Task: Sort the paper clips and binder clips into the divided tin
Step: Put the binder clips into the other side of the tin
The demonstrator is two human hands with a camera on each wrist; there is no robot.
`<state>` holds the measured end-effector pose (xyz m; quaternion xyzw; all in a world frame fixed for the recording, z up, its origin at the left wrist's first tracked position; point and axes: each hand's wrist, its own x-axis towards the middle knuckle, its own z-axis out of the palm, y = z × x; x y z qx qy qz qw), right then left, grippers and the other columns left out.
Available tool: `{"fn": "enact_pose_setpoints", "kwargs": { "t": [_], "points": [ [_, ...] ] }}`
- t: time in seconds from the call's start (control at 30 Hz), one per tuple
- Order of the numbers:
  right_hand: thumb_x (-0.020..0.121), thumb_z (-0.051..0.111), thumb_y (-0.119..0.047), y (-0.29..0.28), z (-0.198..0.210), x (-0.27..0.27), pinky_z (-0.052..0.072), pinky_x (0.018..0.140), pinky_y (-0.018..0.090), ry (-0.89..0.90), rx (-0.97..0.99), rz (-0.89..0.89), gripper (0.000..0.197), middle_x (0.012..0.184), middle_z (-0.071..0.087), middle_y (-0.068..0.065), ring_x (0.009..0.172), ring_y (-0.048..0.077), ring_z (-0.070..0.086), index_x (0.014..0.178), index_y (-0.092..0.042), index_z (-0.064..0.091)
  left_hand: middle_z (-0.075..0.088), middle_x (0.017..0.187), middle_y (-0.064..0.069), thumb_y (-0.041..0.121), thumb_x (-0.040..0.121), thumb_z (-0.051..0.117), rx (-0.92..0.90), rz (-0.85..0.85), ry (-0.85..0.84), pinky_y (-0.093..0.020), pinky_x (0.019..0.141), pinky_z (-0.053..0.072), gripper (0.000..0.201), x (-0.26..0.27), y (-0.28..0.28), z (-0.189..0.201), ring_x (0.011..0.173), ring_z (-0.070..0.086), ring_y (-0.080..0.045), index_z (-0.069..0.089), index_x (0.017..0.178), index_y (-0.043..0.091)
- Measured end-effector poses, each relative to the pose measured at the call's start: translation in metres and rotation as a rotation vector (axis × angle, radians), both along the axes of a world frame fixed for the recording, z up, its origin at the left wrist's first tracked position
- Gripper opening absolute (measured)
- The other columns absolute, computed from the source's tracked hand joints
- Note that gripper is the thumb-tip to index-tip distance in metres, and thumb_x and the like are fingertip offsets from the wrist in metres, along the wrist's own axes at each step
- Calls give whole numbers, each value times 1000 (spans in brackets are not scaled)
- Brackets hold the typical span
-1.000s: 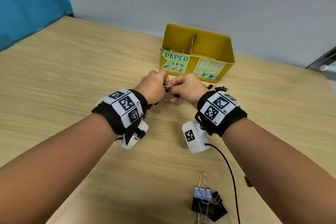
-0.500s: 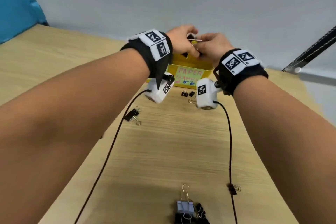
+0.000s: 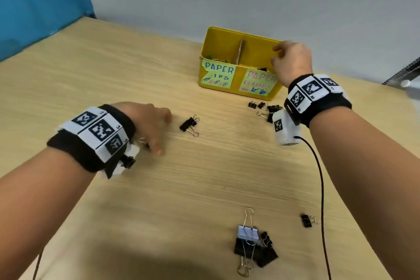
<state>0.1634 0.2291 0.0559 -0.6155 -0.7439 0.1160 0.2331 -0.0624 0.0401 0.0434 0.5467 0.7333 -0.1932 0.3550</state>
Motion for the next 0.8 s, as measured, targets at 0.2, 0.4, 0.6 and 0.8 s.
{"fn": "enact_pose_setpoints", "kwargs": {
  "t": [0.2, 0.4, 0.6, 0.8],
  "points": [
    [79, 55, -23, -32, -11, 20, 49, 79, 35, 63, 48, -91, 19, 104, 67, 10, 93, 30, 61, 95, -18, 64, 49, 105, -5, -2, 73, 67, 202, 94, -96, -34, 70, 53, 69, 15, 3, -25, 90, 58, -25, 36, 131, 19],
    [70, 67, -38, -43, -34, 51, 43, 77, 33, -61, -151, -140, 39, 113, 56, 10, 100, 29, 55, 101, -18, 54, 29, 139, -12, 5, 75, 67, 305, 13, -142, -34, 72, 55, 90, 44, 34, -30, 101, 57, -30, 18, 143, 38],
    [68, 68, -59, -53, -55, 38, 37, 107, 46, -415, -508, 52, 88, 142, 34, 14, 129, 39, 38, 143, -32, 30, 41, 125, -11, 20, 82, 67, 358, -63, -100, -28, 76, 48, 38, 61, 47, -40, 90, 53, -24, 51, 115, 16],
    [86, 51, -53, -56, -63, 7, 32, 108, 45, -576, -448, 176, 68, 147, 28, 14, 131, 39, 31, 145, -34, 24, 48, 116, -10, 20, 77, 72, 434, -110, -94, -29, 74, 45, 34, 64, 46, -46, 94, 54, -25, 56, 106, 11]
  ]
}}
